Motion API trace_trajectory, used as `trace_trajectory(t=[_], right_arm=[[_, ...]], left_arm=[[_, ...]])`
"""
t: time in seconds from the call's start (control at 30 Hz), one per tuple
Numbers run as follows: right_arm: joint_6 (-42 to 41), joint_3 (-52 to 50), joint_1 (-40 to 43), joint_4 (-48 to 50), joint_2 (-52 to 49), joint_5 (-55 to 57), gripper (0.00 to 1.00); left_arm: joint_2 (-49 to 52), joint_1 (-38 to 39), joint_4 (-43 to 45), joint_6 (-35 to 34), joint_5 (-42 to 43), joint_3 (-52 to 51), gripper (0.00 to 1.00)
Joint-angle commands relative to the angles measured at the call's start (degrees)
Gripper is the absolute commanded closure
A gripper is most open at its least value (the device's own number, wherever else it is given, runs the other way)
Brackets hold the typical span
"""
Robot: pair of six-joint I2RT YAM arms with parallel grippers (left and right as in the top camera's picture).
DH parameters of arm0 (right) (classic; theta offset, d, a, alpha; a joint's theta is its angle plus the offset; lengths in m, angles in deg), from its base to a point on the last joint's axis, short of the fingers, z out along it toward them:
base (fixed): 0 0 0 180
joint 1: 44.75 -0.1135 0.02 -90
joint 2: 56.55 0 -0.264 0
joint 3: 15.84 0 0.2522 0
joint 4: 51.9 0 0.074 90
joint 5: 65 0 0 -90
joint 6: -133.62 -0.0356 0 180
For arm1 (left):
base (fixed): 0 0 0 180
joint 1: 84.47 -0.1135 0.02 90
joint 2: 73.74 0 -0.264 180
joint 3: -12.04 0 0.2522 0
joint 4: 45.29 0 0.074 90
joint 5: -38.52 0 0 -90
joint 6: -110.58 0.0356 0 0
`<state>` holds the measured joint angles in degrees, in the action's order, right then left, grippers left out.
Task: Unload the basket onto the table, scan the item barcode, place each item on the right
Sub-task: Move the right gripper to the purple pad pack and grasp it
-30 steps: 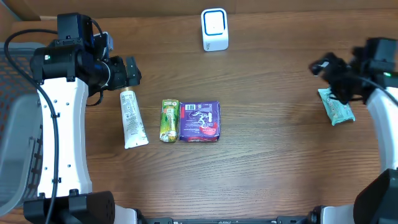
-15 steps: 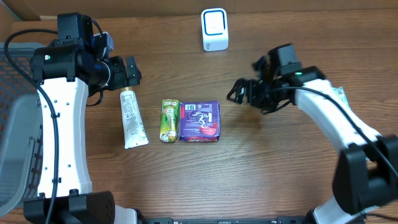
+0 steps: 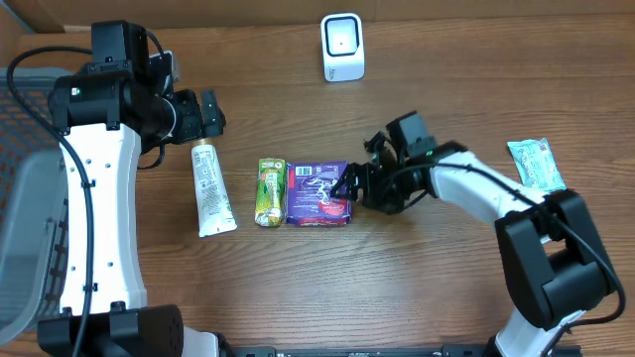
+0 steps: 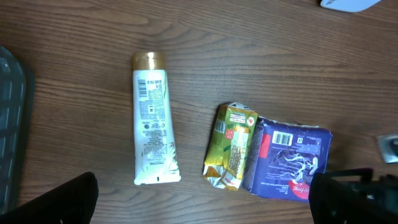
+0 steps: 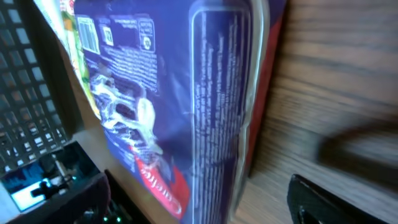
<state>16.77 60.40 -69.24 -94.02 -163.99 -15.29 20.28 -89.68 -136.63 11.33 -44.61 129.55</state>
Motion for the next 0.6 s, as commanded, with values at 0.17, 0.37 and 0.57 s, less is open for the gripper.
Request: trace_trajectory(t=[0.17,0.37,0.57], right_arm=[[-17.77,-5.97,-1.46,13.25,-0.28,-2.75,0.1],[-28.35,-8.24,-4.2,16.33,-0.39,3.54,0.21],[-34.16,-8.92,-5.95,16.72,-0.39,9.03,0.24]], left_arm=[[0.59,0.09,0.22,-0.17,0.2,0.24,0.0],[0.59,0.09,0.22,-0.17,0.22,0.24,0.0],[0.59,0.09,0.22,-0.17,0.2,0.24,0.01]])
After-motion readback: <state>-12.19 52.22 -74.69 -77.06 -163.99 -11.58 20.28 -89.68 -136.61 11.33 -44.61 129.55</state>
